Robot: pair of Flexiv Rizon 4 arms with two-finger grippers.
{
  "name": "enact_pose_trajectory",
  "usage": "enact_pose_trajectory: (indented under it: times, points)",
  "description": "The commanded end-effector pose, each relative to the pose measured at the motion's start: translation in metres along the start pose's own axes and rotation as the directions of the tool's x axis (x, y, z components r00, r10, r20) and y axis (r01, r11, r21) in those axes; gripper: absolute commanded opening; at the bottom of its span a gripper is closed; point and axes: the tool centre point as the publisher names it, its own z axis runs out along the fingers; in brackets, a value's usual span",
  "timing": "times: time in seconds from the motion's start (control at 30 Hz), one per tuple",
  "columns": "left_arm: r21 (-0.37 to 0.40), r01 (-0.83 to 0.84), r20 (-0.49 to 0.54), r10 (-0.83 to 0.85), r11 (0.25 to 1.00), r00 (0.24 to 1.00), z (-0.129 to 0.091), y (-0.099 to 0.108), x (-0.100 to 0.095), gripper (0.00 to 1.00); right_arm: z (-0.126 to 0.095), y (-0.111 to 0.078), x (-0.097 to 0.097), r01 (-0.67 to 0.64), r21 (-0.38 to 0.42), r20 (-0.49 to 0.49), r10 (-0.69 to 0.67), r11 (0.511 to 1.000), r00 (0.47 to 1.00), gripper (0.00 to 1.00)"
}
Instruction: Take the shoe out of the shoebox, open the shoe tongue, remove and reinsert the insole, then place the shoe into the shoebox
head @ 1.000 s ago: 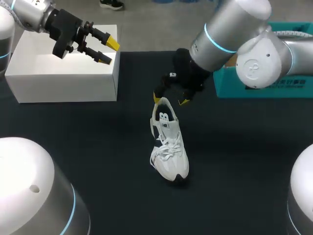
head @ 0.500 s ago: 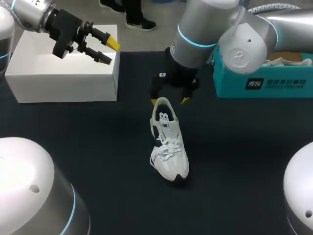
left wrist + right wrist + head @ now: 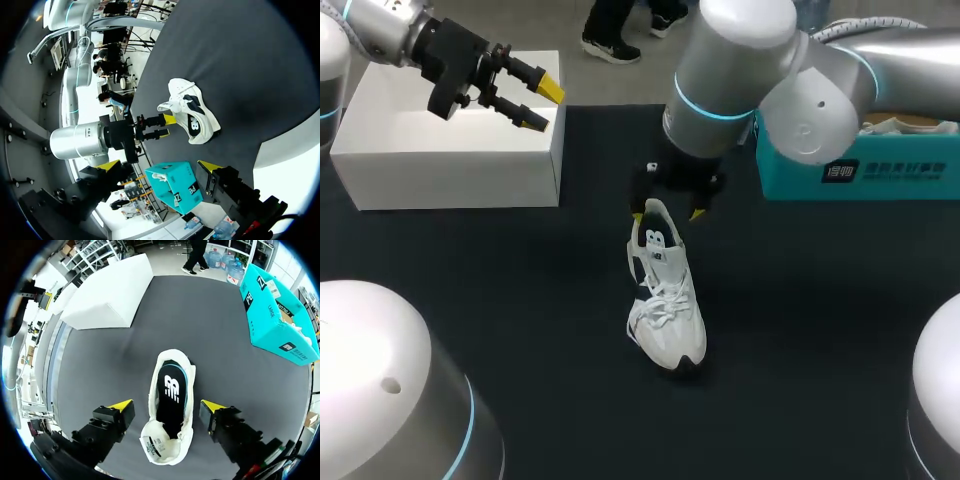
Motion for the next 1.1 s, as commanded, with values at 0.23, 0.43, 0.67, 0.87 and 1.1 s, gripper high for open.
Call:
enact_pose_trajectory:
  times: [0.23,0.43,0.67,0.87,1.1]
  points:
    - [0.0,-0.001,-0.003,0.001,1.0,1.0,-0.001,-0.001,0.0,1.0,0.007,0.0,0.006,-0.019,0.025,0.024,0.019,1.0,1.0,0.0]
    - [0.0,-0.001,-0.003,0.001,1.0,1.0,-0.001,-0.001,0.0,1.0,0.007,0.0,0.006,-0.019,0.025,0.024,0.019,1.0,1.0,0.0]
    - [0.0,-0.001,-0.003,0.001,1.0,1.0,-0.001,-0.001,0.0,1.0,0.01,0.001,0.008,-0.039,0.036,0.056,0.037,0.999,0.998,0.0]
    - [0.0,-0.001,-0.003,0.001,1.0,1.0,-0.001,-0.001,0.0,1.0,0.023,-0.002,0.015,-0.103,0.064,0.153,0.092,0.993,0.984,0.0]
    - [0.0,-0.001,-0.003,0.001,1.0,1.0,-0.001,-0.001,0.0,1.0,0.033,-0.01,0.016,-0.131,0.082,0.167,0.116,0.988,0.979,0.0]
